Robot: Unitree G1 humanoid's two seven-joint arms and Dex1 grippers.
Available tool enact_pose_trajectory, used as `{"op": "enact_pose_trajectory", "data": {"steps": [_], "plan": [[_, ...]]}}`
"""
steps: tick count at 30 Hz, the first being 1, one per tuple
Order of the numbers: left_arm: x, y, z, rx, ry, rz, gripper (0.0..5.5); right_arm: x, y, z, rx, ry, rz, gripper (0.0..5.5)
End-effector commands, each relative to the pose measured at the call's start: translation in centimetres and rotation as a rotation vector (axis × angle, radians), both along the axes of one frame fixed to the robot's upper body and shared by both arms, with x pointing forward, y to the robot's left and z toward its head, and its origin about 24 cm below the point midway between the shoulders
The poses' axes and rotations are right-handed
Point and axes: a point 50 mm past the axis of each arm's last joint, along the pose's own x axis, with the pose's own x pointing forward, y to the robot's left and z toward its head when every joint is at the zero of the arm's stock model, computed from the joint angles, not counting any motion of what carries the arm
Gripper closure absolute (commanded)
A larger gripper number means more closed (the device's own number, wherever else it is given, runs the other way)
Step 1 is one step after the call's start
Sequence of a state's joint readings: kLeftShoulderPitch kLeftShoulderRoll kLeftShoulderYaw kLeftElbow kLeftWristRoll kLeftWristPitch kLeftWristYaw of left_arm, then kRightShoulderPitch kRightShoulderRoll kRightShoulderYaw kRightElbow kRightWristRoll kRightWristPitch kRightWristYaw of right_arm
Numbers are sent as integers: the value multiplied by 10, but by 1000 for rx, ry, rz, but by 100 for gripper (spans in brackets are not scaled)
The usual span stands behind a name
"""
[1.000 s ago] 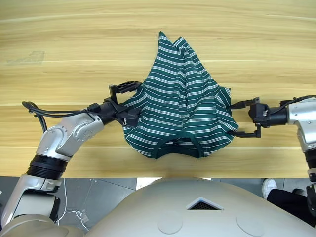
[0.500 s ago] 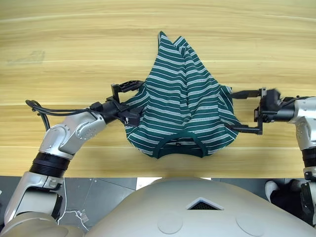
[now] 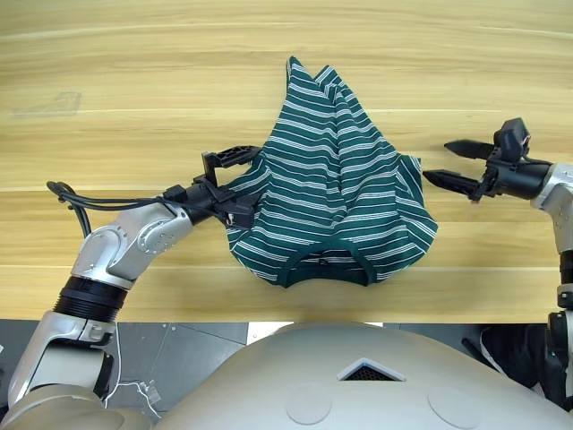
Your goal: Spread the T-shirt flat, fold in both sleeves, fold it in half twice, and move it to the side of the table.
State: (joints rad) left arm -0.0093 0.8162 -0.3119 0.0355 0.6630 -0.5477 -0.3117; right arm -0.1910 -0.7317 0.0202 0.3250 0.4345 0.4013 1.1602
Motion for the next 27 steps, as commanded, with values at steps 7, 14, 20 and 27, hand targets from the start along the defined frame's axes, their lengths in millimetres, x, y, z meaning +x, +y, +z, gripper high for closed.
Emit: {"op": "enact_pose_trajectory", "data": {"steps": [7,14,20,27], "plan": [[-13,4,-19,59,90,-2,10,-23,-4,-24,-91,97,26,251],[-14,4,-22,60,96,-4,10,-22,3,-36,-100,75,35,377],[-14,4,-24,63,98,-3,10,-20,7,-40,-125,55,60,480],[-14,4,-24,61,92,2,10,-19,8,-40,-141,52,87,548]]}}
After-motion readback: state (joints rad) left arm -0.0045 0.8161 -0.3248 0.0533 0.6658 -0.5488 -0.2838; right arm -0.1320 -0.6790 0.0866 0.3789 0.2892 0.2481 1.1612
